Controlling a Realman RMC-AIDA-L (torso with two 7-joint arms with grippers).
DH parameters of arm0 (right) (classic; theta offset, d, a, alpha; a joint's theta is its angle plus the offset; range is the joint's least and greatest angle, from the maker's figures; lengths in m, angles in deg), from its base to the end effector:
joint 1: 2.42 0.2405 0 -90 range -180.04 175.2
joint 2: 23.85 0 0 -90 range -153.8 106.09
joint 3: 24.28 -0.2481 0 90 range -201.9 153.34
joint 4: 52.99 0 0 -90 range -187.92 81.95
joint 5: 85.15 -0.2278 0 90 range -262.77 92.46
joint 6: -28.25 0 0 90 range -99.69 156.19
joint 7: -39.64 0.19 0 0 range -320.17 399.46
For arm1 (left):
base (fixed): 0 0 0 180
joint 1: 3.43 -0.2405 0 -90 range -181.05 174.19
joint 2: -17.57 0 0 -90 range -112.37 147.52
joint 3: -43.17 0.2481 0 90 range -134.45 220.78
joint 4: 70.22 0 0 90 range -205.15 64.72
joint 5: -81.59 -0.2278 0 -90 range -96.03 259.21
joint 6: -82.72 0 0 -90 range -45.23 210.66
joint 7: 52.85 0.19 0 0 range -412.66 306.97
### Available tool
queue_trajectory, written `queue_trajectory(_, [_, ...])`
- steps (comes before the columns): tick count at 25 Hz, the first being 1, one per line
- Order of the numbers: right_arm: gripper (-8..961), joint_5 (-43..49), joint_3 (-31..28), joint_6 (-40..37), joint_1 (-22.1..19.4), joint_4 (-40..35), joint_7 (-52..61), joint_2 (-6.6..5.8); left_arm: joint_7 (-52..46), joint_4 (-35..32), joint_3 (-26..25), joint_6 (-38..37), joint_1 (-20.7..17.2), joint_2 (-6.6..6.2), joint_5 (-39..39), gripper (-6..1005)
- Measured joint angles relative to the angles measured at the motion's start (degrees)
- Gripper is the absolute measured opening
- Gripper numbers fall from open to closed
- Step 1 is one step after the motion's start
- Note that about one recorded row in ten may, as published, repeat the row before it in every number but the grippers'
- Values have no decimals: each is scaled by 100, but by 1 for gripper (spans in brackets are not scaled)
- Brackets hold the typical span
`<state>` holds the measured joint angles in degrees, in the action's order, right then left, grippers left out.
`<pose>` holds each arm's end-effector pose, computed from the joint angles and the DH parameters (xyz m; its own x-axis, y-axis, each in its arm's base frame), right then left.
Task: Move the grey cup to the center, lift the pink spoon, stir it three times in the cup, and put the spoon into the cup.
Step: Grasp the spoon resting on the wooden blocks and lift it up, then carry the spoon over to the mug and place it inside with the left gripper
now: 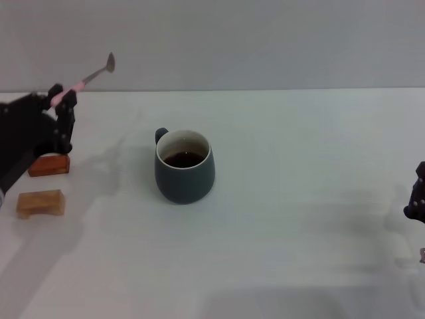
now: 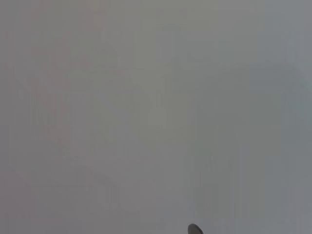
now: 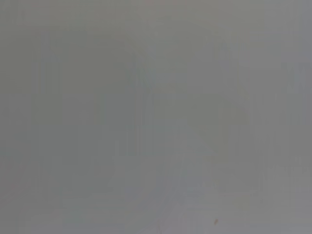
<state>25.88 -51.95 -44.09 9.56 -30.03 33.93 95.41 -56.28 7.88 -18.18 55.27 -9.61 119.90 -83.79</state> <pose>0.3319 0.3047 -0.0606 0.7067 0.0148 -0.7074 -0.7044 -0.0795 -0.7053 -0.2421 0.3423 0.0169 0.8234 -0.0193 0.5671 0.5207 -0.3716 -0.7686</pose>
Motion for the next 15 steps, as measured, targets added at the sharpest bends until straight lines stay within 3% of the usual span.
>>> queue_trajectory(1, [-1,-2,-7,0,-19,-22,6,0,79,397,-53,507,6,-80,0,143])
queue_trajectory(4, [-1,-7,-29,-21,-57,-31,6,0,117,728,-93,960,42,-165,0,143])
queue_trajectory(6, [-1,-15,-89,-196,-178,-40,-4,0,135,1263,-114,1467,150,-377,-3,143])
queue_trajectory(7, [-1,-15,-89,-196,-178,-40,-4,0,135,1263,-114,1467,150,-377,-3,143])
queue_trajectory(8, [-1,-44,-160,-369,-296,-49,-7,-4,163,1591,-148,1872,203,-472,-3,143])
queue_trajectory(12, [-1,-169,-326,-649,-524,-77,-9,-6,373,2168,-227,2661,277,-532,-3,143])
queue_trajectory(13, [-1,-220,-360,-709,-574,-94,-9,-5,584,2482,-283,3226,318,-489,-2,143])
queue_trajectory(15, [-1,-415,-408,-790,-651,-168,-9,-3,714,2650,-313,3544,344,-453,2,143])
